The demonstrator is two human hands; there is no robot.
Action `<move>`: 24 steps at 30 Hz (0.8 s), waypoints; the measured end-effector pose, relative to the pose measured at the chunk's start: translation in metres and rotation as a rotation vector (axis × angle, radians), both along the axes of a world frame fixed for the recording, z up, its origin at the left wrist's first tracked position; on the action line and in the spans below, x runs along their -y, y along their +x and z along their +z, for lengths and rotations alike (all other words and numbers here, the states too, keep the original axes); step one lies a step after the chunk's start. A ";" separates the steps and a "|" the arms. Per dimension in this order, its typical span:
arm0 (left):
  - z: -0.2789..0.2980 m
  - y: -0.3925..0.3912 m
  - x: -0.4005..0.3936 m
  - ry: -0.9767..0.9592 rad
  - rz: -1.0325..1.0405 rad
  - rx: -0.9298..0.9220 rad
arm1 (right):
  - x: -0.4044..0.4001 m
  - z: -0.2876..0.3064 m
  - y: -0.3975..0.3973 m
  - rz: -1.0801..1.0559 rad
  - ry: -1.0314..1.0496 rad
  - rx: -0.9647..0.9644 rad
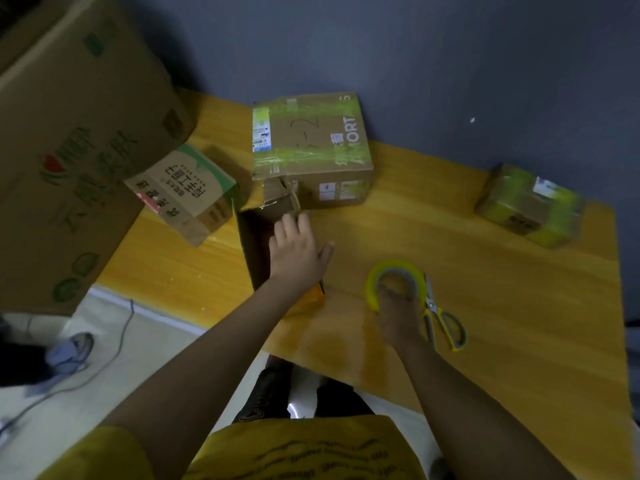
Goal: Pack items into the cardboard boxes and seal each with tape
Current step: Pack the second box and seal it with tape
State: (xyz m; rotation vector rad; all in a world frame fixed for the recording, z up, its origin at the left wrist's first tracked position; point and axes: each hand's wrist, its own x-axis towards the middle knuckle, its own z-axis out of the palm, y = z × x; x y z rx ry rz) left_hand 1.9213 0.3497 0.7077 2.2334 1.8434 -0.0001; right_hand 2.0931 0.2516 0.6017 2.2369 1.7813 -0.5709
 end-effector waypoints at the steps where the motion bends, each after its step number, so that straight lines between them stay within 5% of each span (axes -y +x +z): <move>1: -0.003 0.001 0.001 -0.063 0.055 0.012 | -0.002 -0.001 0.004 0.026 -0.006 -0.037; 6: -0.011 0.005 0.002 -0.274 0.189 0.301 | -0.016 0.009 0.012 0.007 0.006 -0.243; 16: -0.009 -0.043 -0.004 -0.233 0.180 0.294 | -0.043 0.080 -0.027 -0.397 0.258 -0.920; 24: -0.004 -0.084 -0.036 -0.280 0.040 0.374 | -0.044 0.132 -0.099 -0.513 0.514 -1.068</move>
